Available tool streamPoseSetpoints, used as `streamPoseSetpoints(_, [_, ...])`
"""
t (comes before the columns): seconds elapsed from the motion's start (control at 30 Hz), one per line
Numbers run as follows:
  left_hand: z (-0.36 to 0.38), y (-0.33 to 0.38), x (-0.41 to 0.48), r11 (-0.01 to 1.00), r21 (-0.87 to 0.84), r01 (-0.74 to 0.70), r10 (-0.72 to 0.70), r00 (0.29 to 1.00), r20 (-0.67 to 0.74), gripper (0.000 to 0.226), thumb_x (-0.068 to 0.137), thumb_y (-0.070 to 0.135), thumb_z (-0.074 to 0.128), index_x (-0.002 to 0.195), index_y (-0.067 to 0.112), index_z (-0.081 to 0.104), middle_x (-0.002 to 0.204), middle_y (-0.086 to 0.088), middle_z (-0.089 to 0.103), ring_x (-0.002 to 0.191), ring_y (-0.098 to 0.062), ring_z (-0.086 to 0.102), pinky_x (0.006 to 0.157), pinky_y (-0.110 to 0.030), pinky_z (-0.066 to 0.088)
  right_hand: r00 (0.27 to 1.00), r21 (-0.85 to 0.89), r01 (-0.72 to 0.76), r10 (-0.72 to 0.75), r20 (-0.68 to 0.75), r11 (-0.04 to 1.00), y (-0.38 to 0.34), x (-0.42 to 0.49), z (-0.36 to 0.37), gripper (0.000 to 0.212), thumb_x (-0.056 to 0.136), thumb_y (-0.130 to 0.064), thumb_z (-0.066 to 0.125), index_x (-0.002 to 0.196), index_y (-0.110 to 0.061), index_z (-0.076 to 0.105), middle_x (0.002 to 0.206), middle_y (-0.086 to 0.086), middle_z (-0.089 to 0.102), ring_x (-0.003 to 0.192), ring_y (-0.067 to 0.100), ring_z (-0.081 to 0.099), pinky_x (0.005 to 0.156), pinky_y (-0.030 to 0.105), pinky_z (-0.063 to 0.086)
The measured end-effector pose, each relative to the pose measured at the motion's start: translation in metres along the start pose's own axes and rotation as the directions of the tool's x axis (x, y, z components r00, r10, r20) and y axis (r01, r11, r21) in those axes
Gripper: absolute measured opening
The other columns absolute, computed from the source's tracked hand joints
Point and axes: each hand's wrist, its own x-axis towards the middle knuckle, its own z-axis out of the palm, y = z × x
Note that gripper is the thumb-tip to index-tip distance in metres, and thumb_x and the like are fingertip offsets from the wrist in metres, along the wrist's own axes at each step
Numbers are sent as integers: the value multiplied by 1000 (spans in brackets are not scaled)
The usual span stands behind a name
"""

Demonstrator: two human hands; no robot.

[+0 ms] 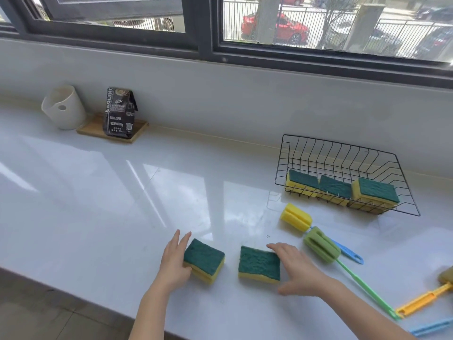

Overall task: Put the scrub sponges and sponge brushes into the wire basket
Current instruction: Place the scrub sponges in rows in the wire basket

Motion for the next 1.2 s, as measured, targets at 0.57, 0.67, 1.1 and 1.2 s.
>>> streamPoseSetpoints(0.57, [5,11,5,951,174,-254,208,947,243,72,77,32,60,141,31,27,144,15,30,138,-8,19,112,-26,26,980,-160,153,-170,-99,975,-38,14,17,68,79,-38,55,140,-44,26,151,-9,29,138,16,26,112,40,24])
streamPoseSetpoints(0.67, [2,8,5,912,266,-311,208,911,356,98,64,49,66,146,32,16,152,17,16,142,-7,9,115,-28,23,981,-167,138,-158,-111,976,-38,11,22,67,80,-47,53,141,-46,23,152,-7,28,139,18,23,112,41,23])
streamPoseSetpoints(1.1, [-2,41,23,874,275,-401,352,912,210,69,69,44,62,133,35,37,131,19,44,122,-7,38,99,-25,39,961,-140,139,-168,-219,980,-27,3,-5,61,82,-32,55,137,-41,29,142,-4,40,126,21,39,96,36,36])
streamPoseSetpoints(1.2, [0,69,32,872,246,-423,392,905,165,72,71,44,65,135,33,35,129,19,43,121,-6,37,100,-24,39,948,-115,120,-149,-282,986,-15,-4,-23,63,81,-29,55,137,-41,29,142,-7,40,128,18,38,98,35,37])
